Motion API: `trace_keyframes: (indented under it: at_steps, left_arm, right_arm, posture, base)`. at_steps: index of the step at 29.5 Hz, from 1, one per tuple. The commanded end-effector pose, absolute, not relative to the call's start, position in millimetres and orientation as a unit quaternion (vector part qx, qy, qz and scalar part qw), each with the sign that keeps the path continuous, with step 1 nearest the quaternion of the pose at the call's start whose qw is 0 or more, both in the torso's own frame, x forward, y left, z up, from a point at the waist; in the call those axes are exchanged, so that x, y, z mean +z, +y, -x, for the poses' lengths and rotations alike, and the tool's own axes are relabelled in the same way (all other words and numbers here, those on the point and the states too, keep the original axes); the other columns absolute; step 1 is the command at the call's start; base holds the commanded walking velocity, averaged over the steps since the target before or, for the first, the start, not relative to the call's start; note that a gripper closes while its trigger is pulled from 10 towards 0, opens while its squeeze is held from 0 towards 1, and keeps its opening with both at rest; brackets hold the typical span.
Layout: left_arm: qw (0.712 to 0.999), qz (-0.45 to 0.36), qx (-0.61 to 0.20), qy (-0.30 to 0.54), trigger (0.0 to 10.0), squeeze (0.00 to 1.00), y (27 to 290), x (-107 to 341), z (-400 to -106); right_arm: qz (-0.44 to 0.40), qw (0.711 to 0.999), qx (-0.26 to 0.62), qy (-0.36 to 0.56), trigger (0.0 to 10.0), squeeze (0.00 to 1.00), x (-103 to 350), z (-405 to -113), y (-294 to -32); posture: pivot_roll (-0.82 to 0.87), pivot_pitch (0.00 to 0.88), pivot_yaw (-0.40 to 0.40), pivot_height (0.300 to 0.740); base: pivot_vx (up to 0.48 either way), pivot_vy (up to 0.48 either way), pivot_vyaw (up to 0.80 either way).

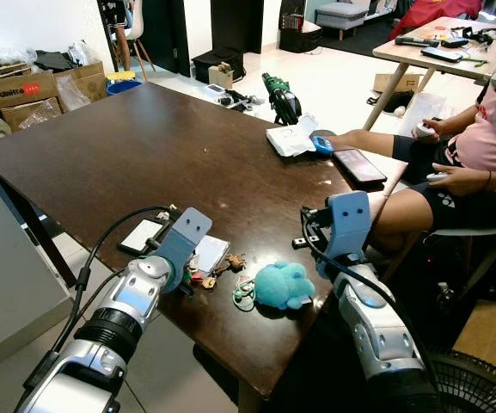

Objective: Hang keys on a hook

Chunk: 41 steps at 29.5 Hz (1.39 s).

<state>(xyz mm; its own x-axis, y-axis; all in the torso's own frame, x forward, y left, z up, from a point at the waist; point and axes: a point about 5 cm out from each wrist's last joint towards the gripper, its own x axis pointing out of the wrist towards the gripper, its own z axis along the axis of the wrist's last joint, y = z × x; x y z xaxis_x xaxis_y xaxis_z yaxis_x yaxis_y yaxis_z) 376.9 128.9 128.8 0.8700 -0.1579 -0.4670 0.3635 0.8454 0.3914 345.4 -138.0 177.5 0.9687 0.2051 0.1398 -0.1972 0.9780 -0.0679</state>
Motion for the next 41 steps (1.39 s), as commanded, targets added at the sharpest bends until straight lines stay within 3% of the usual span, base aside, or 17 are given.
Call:
trace_keyframes:
  at_steps: [1,6,7,13,14,17,18,19,33,34,36,37,38,39,41]
  left_arm:
    - [0.933,-0.247,-0.138,0.221,10.0,1.0,132,125,-376]
    - [0.938,-0.242,-0.132,0.211,10.0,1.0,132,131,-378]
    - [0.937,-0.243,-0.132,0.212,10.0,0.02,131,131,-378]
    - [0.932,-0.265,-0.125,0.212,10.0,0.0,129,126,-377]
    - [0.931,-0.271,-0.12,0.213,4.7,0.0,129,124,-377]
    - [0.931,-0.271,-0.12,0.213,4.7,0.0,129,124,-377]
    - [0.931,-0.272,-0.115,0.214,1.5,0.0,130,123,-377]
    - [0.932,-0.27,-0.112,0.215,0.0,0.0,131,123,-377]
    - [0.937,-0.254,-0.106,0.214,0.0,0.0,134,125,-378]
    - [0.959,-0.229,-0.09,0.138,0.0,0.0,134,151,-386]
    - [0.969,-0.213,-0.083,0.093,0.0,0.0,134,167,-389]
    - [0.977,-0.196,-0.077,0.04,5.8,0.0,133,186,-391]
    - [0.977,-0.196,-0.077,0.04,5.8,0.0,133,186,-391]
    - [0.982,-0.173,-0.079,-0.008,10.0,0.0,131,206,-391]
    - [0.983,-0.157,-0.082,-0.037,10.0,0.0,129,218,-390]
  right_arm:
    - [0.023,0.992,0.102,-0.064,10.0,0.0,174,-345,-136]
    - [0.023,0.993,0.101,-0.064,10.0,0.0,174,-345,-136]
    - [0.023,0.993,0.101,-0.064,10.0,0.0,173,-345,-136]
    - [0.023,0.993,0.101,-0.064,10.0,0.0,174,-346,-136]
    - [0.023,0.993,0.101,-0.064,10.0,0.0,174,-346,-136]
    - [0.023,0.993,0.101,-0.064,10.0,0.0,174,-346,-136]
    - [0.022,0.993,0.101,-0.065,10.0,0.0,174,-346,-136]
    - [0.022,0.993,0.101,-0.065,10.0,0.0,174,-346,-136]
    - [0.02,0.993,0.1,-0.066,10.0,0.0,175,-345,-135]
    - [0.018,0.993,0.099,-0.069,10.0,0.0,176,-345,-135]
    - [0.016,0.992,0.099,-0.07,10.0,0.0,176,-345,-135]
    - [0.015,0.992,0.1,-0.073,10.0,0.0,177,-345,-135]
    - [0.015,0.992,0.1,-0.073,10.0,0.0,177,-345,-135]
    - [0.012,0.992,0.102,-0.078,10.0,0.0,179,-344,-135]
    - [0.011,0.991,0.103,-0.081,10.0,0.0,180,-344,-135]
  posture:
    - [0.09,0.05,0.118,0.74]
    - [0.09,0.05,0.118,0.74]
    - [0.09,0.05,0.118,0.74]
    - [0.08,0.051,0.117,0.74]
    - [0.08,0.051,0.118,0.74]
    - [0.08,0.051,0.118,0.74]
    - [0.08,0.051,0.118,0.74]
    - [0.08,0.051,0.118,0.74]
    - [0.08,0.052,0.119,0.74]
    - [0.07,0.05,0.116,0.74]
    - [0.07,0.05,0.116,0.74]
    - [0.07,0.049,0.114,0.74]
    - [0.07,0.049,0.114,0.74]
    - [0.07,0.047,0.113,0.74]
    - [0.07,0.047,0.113,0.74]
  base:
    - [0.0,0.0,0.0]
    - [0.0,0.0,0.0]
    - [0.0,0.0,0.0]
    - [0.0,0.0,0.0]
    - [0.0,0.0,0.0]
    - [0.0,0.0,0.0]
    - [0.0,0.0,0.0]
    - [0.0,0.0,0.0]
    - [0.0,0.0,0.0]
    - [0.0,0.0,0.0]
    - [0.0,0.0,0.0]
    - [0.0,0.0,0.0]
    - [0.0,0.0,0.0]
    - [0.0,0.0,0.0]
    - [0.0,0.0,0.0]
